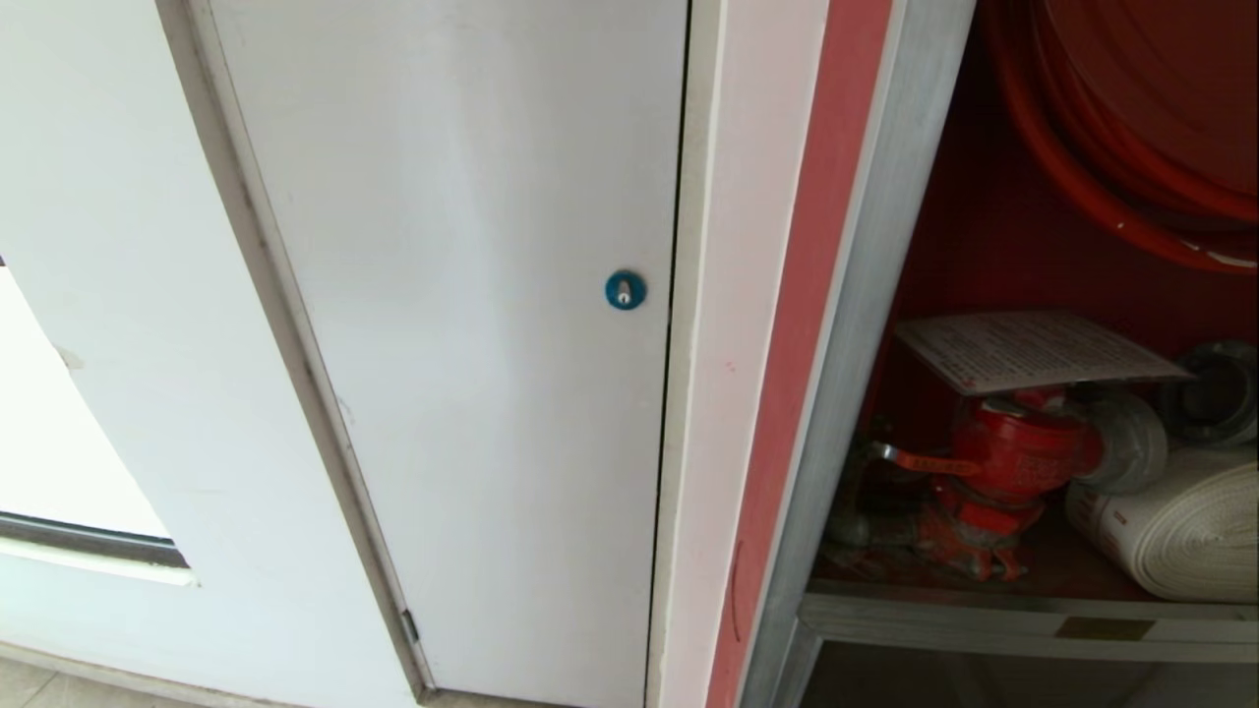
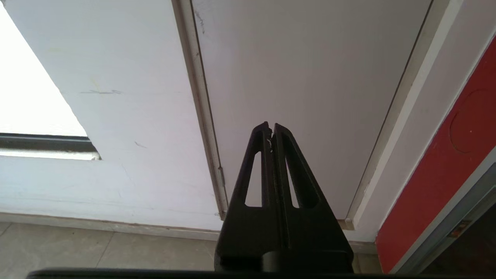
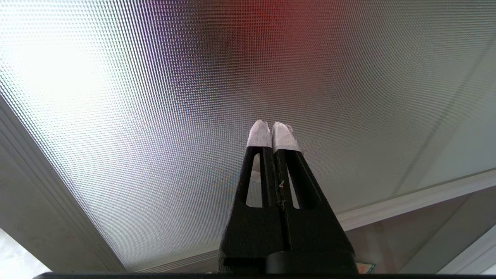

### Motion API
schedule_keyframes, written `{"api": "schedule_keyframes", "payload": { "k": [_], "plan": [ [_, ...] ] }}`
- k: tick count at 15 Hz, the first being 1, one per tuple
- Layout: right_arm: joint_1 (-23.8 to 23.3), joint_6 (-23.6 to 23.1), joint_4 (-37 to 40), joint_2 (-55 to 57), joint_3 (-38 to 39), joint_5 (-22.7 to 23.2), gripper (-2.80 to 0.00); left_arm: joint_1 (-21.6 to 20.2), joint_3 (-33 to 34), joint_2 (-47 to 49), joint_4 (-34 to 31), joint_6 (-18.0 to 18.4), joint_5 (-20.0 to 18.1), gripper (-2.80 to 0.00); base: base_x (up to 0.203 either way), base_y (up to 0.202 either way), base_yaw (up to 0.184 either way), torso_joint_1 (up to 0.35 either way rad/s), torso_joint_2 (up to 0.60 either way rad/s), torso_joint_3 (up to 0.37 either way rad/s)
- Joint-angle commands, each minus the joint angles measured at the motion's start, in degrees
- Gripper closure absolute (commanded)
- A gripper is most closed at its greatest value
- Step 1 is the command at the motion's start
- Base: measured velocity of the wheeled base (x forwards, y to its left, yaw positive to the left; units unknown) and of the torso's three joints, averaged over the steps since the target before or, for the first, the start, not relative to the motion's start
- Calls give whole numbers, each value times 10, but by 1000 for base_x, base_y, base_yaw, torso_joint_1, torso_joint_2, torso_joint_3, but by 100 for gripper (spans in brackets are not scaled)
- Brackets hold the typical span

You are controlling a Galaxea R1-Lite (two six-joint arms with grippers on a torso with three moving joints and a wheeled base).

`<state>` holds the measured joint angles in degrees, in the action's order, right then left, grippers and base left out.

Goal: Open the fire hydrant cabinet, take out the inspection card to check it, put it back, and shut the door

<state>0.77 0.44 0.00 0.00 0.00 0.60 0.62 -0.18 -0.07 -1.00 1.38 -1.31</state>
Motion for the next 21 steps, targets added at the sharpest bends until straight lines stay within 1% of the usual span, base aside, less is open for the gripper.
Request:
{"api": "schedule_keyframes", "payload": {
  "k": [1,2,4,21],
  "plan": [
    [0,0,0,1,0,0,0,0,0,1,0,-1,2,0,0,0,0,0,0,0],
    [0,0,0,1,0,0,0,0,0,1,0,-1,2,0,0,0,0,0,0,0],
    [0,0,0,1,0,0,0,0,0,1,0,-1,2,0,-170,0,0,15,3,-2],
    [0,0,0,1,0,0,0,0,0,1,0,-4,2,0,-196,0,1,2,2,2]
  ]
}}
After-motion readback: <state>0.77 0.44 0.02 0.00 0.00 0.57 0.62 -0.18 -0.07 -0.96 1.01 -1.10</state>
